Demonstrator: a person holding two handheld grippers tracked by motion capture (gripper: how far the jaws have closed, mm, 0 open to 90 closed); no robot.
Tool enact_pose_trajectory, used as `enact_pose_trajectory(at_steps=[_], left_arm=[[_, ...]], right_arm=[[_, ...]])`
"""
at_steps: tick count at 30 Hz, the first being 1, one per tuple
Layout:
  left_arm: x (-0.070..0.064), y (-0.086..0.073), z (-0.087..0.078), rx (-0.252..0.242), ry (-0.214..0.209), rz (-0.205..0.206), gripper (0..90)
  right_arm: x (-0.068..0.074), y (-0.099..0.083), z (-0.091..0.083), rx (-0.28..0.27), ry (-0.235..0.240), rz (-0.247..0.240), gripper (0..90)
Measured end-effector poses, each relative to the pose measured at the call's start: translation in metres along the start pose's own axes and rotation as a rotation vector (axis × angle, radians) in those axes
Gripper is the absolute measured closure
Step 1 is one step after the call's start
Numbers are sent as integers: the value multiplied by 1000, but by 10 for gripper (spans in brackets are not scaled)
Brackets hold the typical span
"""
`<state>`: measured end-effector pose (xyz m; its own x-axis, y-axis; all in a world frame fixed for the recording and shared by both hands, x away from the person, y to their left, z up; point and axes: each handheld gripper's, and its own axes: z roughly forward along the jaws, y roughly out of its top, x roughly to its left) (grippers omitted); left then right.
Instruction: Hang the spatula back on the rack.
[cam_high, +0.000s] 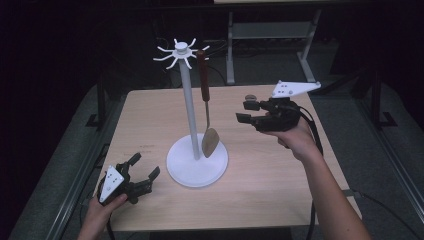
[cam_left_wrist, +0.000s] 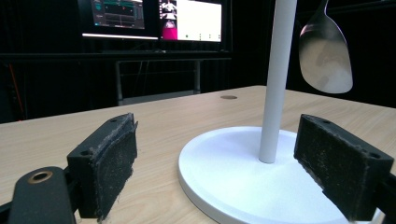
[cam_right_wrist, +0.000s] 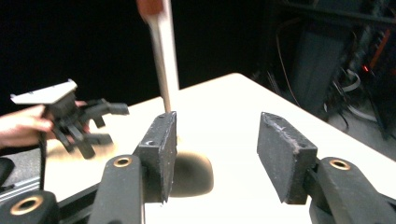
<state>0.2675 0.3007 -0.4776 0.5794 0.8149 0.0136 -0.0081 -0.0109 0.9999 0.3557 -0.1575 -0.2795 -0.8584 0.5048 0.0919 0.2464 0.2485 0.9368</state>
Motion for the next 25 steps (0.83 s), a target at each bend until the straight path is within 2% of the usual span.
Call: enact_pose_trajectory(at_steps=[3,13,19,22,25], left_arm=[[0,0,0,1,1,-1,125],[0,0,0,5,2,-1,126],[0,0,0,5,2,-2,126],[0,0,0,4,0,0,126],[0,0,0,5,0,0,126]], right_arm=[[-5,-21,-7,26,-32,19,445],[-20,-92,-23,126,-94,76,406],[-28,-138,-30,242,-137,121,399],[-30,-150,-31,266,-143,143,394],[-29,-152,-30,276,-141,152,383]])
